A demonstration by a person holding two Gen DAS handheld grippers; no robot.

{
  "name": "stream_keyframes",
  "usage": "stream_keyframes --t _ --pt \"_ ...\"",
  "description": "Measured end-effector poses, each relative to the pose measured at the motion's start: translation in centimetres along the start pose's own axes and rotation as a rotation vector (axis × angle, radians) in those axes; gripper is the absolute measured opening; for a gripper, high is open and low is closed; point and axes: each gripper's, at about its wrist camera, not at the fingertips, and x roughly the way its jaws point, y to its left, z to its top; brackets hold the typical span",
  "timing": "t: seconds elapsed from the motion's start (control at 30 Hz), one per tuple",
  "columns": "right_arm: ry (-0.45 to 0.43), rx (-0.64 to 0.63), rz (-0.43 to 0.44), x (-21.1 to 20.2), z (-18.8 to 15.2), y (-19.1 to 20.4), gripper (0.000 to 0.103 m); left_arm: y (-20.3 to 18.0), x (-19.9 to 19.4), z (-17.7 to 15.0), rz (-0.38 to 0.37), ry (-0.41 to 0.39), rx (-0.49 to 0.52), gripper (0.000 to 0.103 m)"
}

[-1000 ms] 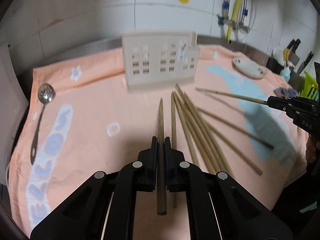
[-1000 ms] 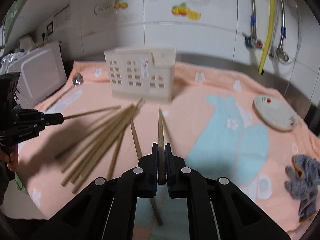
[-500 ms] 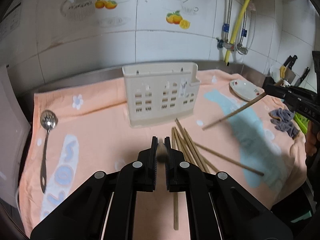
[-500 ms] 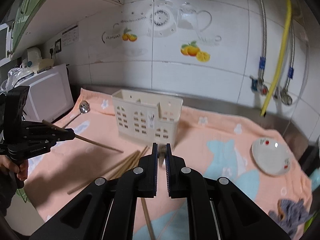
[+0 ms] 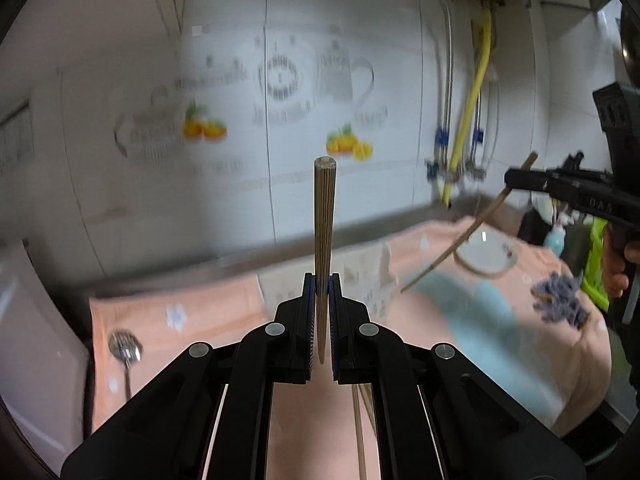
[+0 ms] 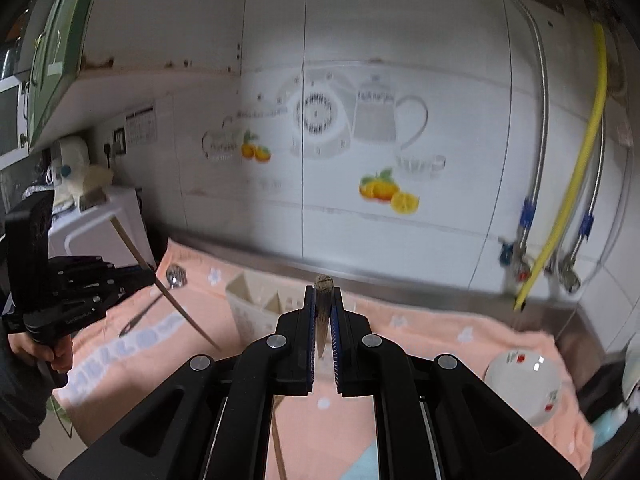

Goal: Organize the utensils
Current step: 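Lift both held chopsticks and carry them above the white holder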

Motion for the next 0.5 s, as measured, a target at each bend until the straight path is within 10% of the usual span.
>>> stream_keyframes --t 0.23,0.5 --pt "-0.02 -0.001 -0.015 1.9 1.8 -0.1 0.007 0.0 1.6 3.8 0.093 -0.092 0.031 0.005" --pt "0.049 0.022 -0.007 6.3 0.4 -0.4 0.007 2.6 6.9 2.8 0.087 -0.012 -0.062 0.005"
